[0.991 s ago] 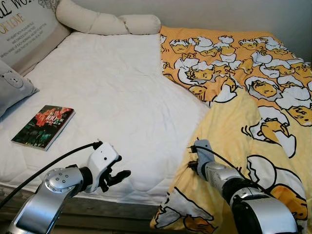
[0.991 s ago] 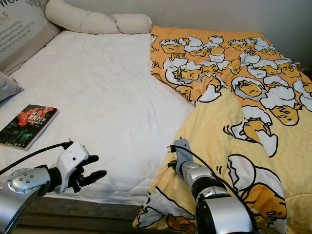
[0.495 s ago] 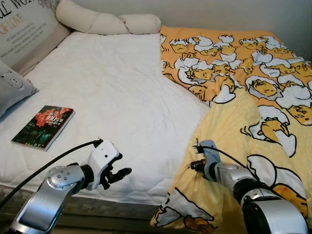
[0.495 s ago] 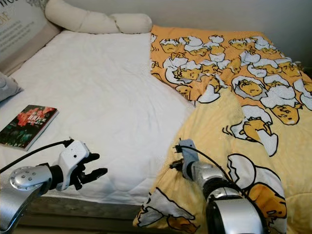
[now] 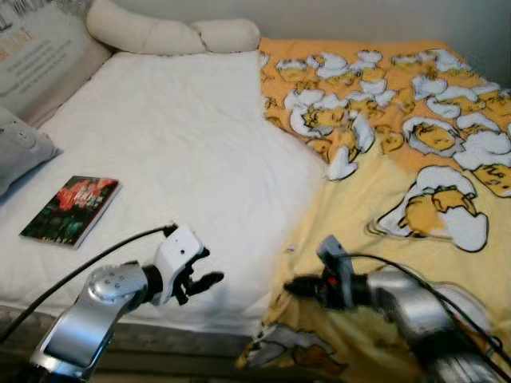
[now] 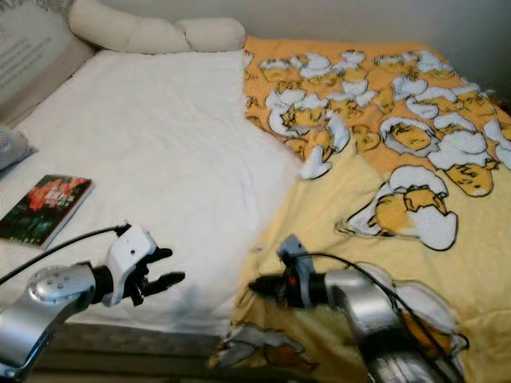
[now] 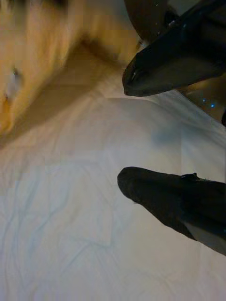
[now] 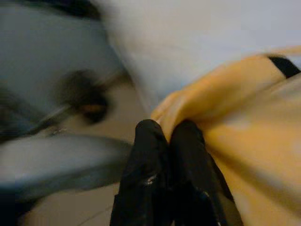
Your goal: Clean up the room
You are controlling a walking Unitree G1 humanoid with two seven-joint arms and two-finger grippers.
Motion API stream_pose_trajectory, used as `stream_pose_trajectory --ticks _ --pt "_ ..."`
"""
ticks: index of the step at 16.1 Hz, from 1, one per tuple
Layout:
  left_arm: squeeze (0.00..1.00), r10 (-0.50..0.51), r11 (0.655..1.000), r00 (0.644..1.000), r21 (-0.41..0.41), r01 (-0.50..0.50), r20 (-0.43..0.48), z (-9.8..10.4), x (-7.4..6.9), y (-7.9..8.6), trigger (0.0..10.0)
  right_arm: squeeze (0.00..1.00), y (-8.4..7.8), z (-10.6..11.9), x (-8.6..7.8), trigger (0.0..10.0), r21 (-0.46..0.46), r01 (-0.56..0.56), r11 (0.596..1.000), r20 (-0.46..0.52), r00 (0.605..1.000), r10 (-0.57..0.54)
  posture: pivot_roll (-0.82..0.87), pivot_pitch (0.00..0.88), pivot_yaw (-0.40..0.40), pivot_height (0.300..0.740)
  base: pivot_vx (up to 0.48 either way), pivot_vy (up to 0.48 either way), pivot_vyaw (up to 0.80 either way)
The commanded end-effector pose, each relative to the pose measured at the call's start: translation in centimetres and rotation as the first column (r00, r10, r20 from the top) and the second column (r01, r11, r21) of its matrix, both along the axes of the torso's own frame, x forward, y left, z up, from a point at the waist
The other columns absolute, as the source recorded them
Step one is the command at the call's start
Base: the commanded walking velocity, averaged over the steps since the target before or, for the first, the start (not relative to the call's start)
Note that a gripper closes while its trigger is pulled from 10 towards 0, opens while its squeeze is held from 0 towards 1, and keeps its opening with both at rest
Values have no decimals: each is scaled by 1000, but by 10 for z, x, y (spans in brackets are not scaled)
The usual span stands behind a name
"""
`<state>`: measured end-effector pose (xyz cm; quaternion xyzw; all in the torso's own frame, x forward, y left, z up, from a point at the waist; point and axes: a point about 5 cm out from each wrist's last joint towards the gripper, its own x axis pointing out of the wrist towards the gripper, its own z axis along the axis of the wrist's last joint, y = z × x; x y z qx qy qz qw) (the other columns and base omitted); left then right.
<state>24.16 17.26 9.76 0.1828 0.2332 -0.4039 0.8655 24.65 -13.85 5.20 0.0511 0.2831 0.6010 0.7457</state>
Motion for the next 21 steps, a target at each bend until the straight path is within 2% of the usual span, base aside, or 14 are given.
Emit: stream_pose_trajectory --ticks 1,2,4,5,6,8,9,10,13,14,17,19,20,21 --pt "0 -9 1000 1000 7 8 4 1 0 1 10000 0 16 20 -7 0 86 -144 986 35 989 142 -12 0 45 740 0 0 0" --pt "0 -11 1000 1000 8 11 2 0 -1 2 10000 0 8 26 -27 0 77 -261 962 30 965 259 -10 0 44 740 0 0 0" --pt "0 -15 1000 1000 9 15 -1 -1 -2 1 10000 0 -8 19 -43 0 -16 -331 943 13 943 332 -12 0 43 740 0 0 0" --pt "0 -17 1000 1000 8 17 -2 -1 -1 0 10000 0 -15 9 -44 1255 -106 -308 946 16 950 311 -12 0 44 740 0 0 0" --pt "0 -21 1000 1000 6 21 -1 -1 0 -1 10000 0 -22 -8 -39 10000 -236 -232 944 53 967 251 -15 0 47 740 0 0 0" --pt "0 -27 1000 1000 4 27 2 -1 2 -3 10000 0 -24 -28 -31 10000 -359 -100 928 86 986 139 -24 0 58 740 0 0 0" --pt "0 -29 1000 1000 3 29 0 -2 3 -4 10000 761 -22 -36 -31 10000 -356 -55 933 66 994 83 -24 0 58 740 0 0 0" --pt "0 -33 999 999 -1 33 1 -1 5 -5 10000 1000 -19 -42 -31 10000 -327 -18 945 61 997 40 -27 0 64 740 0 0 0" --pt "0 -29 1000 999 -2 29 14 0 8 -6 10000 1000 -18 -50 -31 10000 -277 29 960 69 998 -10 -28 0 61 740 0 0 0" --pt "0 -23 1000 999 -1 23 28 0 9 -5 10000 1000 -20 -50 -31 10000 -231 43 972 86 996 -23 -27 0 59 740 0 0 0" --pt "0 35 999 997 8 -35 76 -3 12 -2 10000 1000 -42 -47 -16 10000 -193 167 967 147 979 -140 -25 0 49 740 0 0 0" --pt "0 66 998 996 -30 -64 63 -5 10 -2 10000 1000 -56 -49 -4 10000 -187 337 923 194 933 -302 -22 0 38 740 0 0 0" --pt "0 93 996 989 -11 -92 116 -4 13 0 10000 1000 -57 -51 0 10000 -146 466 873 225 875 -429 -18 0 32 740 0 0 0" --pt "0 121 993 983 -11 -121 140 -3 15 3 10000 1000 -57 -52 1 10000 -113 537 836 236 832 -503 -18 0 33 740 0 0 0"
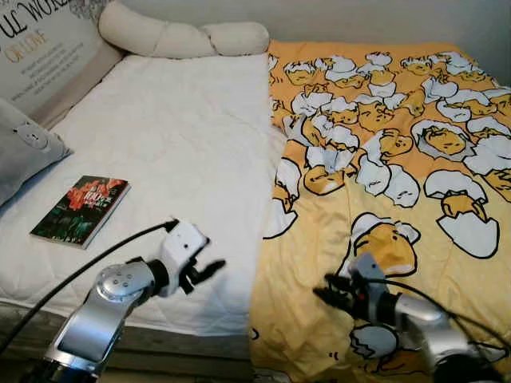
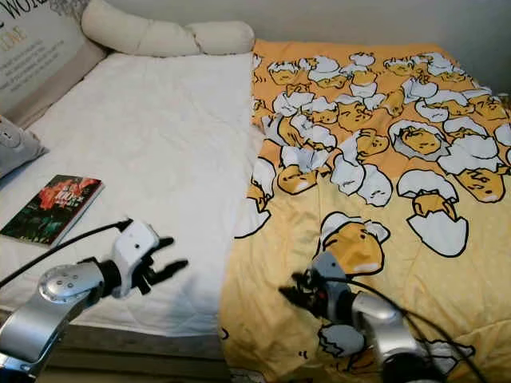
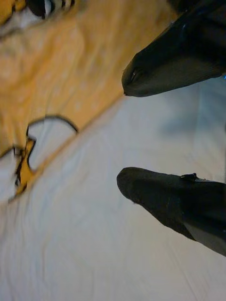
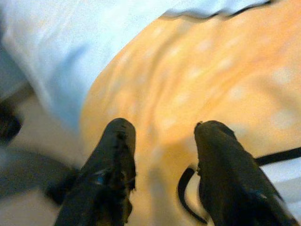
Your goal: Clean up the room
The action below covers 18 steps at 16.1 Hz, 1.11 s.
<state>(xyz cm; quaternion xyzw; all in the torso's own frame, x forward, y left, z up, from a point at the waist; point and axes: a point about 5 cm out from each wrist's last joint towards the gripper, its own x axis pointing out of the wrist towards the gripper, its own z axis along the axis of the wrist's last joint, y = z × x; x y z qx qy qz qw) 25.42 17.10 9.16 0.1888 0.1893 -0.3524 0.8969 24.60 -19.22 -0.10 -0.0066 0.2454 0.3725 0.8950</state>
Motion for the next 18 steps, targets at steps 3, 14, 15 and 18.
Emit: stream_pose_trajectory --ticks 3,14,15,18 --pt "675 29 998 998 -52 -27 48 9 5 1 10000 1000 -4 -4 2 10000 -5 170 985 56 984 -169 -26 0 46 740 0 0 0" --pt "675 40 999 998 -17 -39 48 4 7 4 10000 1000 42 65 12 10000 75 300 951 271 911 -309 -18 0 41 740 0 172 0" --pt "675 40 999 998 -17 -39 48 4 8 4 10000 1000 42 66 12 10000 75 310 948 268 909 -318 -18 0 42 740 0 315 0" --pt "671 32 999 998 -12 -32 50 5 10 4 10000 1000 42 68 13 10000 54 395 917 235 888 -396 -22 0 49 740 0 317 0"
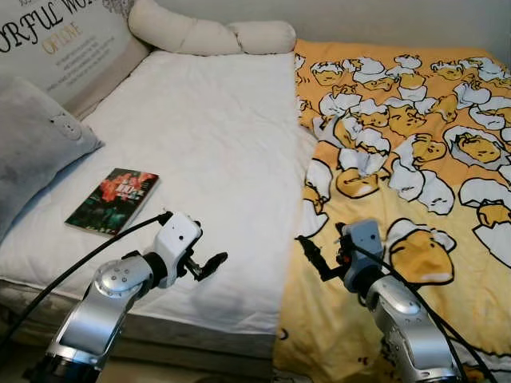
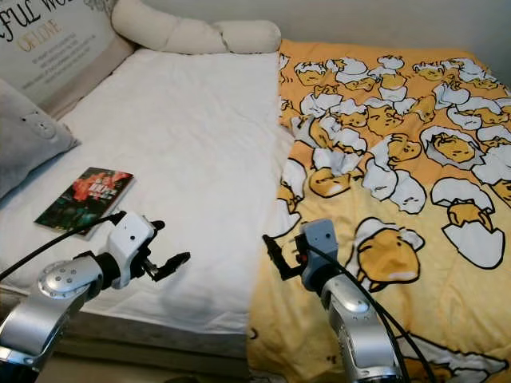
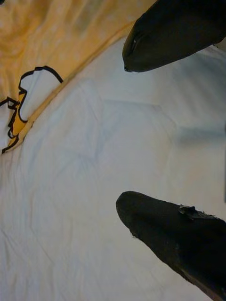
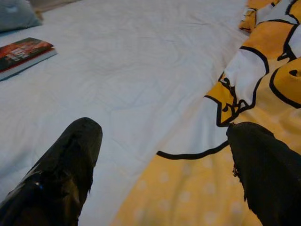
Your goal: Clean up the room
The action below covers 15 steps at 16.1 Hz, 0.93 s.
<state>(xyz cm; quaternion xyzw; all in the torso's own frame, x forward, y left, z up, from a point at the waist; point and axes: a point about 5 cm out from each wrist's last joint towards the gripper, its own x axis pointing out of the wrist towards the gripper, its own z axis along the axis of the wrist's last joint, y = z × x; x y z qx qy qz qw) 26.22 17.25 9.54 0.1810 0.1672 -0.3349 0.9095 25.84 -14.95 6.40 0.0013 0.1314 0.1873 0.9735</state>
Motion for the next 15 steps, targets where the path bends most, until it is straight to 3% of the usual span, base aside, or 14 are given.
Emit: stream_pose_trajectory --ticks 1,8,9,10,11,15 --pt "671 -3 1000 1000 19 3 5 1 2 2 10000 1000 -1 3 1 10000 -3 27 1000 -7 1000 -27 -23 0 50 740 0 319 0" --pt "671 -15 1000 1000 23 15 5 2 6 2 10000 1000 0 0 0 10000 20 61 998 -46 997 -60 -24 0 63 740 0 264 0" --pt "702 -37 998 999 42 35 29 4 7 1 10000 1000 0 -1 0 10000 27 70 997 -49 996 -69 -26 0 68 740 0 0 0" --pt "937 -34 998 998 53 31 52 6 9 1 10000 1000 0 -2 0 10000 31 76 997 -52 996 -74 -27 0 70 740 0 0 0" --pt "1000 -44 997 997 60 40 71 8 10 -1 10000 1000 0 -3 0 10000 35 81 996 -55 995 -79 -28 0 70 740 0 -480 0" --pt "1000 -17 999 998 37 15 68 7 14 -2 10000 1000 -2 -6 -1 10000 30 97 995 -61 994 -95 -33 0 70 740 0 -120 0"
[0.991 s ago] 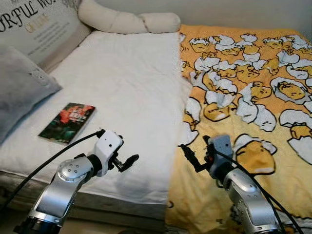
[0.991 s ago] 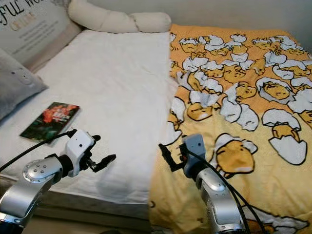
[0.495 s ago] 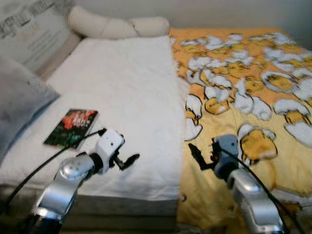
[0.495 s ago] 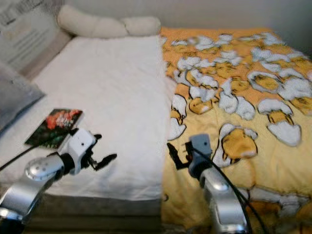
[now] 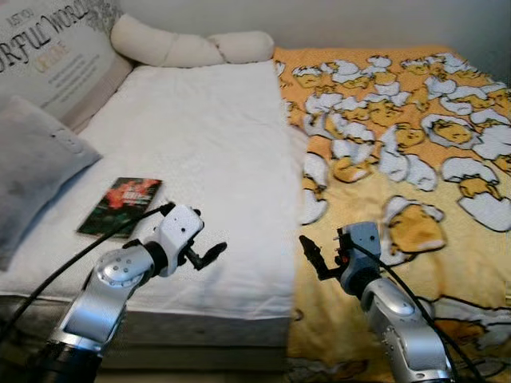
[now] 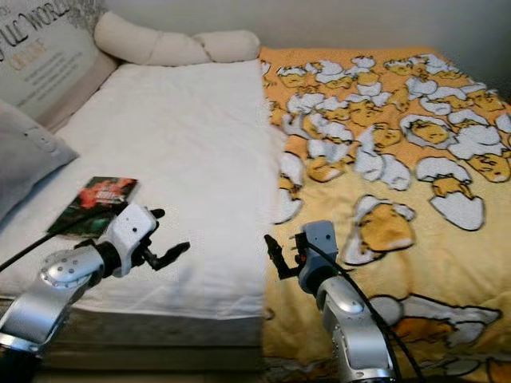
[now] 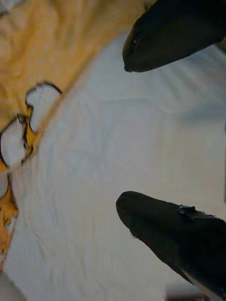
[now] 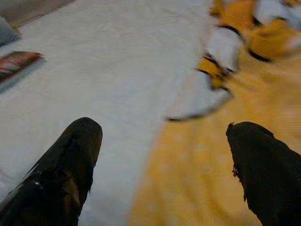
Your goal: Clean up the room
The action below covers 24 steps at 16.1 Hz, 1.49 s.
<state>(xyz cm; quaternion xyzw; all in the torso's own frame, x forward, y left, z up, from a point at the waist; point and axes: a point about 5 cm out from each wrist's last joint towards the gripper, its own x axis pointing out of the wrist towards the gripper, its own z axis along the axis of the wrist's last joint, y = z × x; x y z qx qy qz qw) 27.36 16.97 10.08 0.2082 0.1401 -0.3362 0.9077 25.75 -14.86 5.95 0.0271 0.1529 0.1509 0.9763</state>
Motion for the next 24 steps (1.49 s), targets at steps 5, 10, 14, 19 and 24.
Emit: stream_pose_trajectory --ticks 5,10,14,19,24 --pt "1000 5 1000 1000 17 -5 -27 -5 1 0 10000 1000 -7 -5 12 10000 -66 21 998 -26 999 -23 -37 0 61 740 0 0 0" --pt "1000 -93 995 993 20 94 -68 -6 -4 -5 10000 1000 -5 -29 46 10000 -233 -2 972 -202 978 -46 -45 0 69 740 0 0 0" --pt "1000 -177 984 976 5 179 -124 -2 -14 -7 10000 435 2 -44 58 10000 -266 -68 962 -361 932 -34 0 0 54 740 0 0 0" --pt "992 -213 976 959 15 219 -187 -2 -32 1 10000 0 -6 -61 47 1333 -354 -93 931 -444 892 -79 37 0 48 740 0 0 0" --pt "996 -222 973 950 13 231 -219 -1 -36 2 10000 0 -7 -70 39 0 -376 -103 921 -460 884 -89 43 0 55 740 0 0 0"
